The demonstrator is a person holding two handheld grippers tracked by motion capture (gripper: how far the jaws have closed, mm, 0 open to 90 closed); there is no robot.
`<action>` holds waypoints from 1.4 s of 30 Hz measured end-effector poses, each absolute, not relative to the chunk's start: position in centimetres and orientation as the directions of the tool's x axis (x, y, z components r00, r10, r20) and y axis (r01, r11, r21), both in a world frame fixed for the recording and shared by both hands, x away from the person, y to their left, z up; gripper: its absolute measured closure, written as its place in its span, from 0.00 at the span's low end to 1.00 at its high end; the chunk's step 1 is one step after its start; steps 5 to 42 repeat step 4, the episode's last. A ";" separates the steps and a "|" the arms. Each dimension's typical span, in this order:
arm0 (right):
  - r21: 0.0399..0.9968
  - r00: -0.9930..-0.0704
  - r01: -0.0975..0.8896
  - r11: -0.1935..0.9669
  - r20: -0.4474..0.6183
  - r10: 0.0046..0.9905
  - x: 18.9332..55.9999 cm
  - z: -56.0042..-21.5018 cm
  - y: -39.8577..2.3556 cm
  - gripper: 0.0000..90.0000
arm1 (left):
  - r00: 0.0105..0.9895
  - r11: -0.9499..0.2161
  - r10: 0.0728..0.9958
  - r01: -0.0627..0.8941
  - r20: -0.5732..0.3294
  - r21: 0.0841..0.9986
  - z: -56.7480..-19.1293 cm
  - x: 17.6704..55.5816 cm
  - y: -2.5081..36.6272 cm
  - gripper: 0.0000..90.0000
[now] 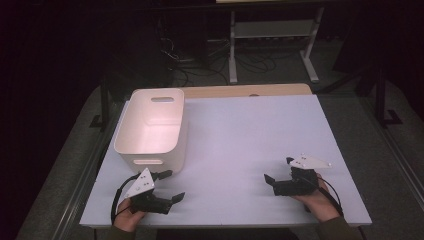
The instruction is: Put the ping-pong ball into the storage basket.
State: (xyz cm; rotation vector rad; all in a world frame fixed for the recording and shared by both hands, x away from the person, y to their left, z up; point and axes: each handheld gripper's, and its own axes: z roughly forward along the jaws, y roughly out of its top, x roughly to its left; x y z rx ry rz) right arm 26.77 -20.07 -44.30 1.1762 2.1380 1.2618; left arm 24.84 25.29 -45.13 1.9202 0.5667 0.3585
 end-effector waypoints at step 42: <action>0.847 -0.571 0.467 0.254 0.070 0.818 26.8 -44.4 -20.0 0.01 | 0.843 -0.335 0.537 0.222 -0.007 0.916 -45.1 24.8 25.3 0.16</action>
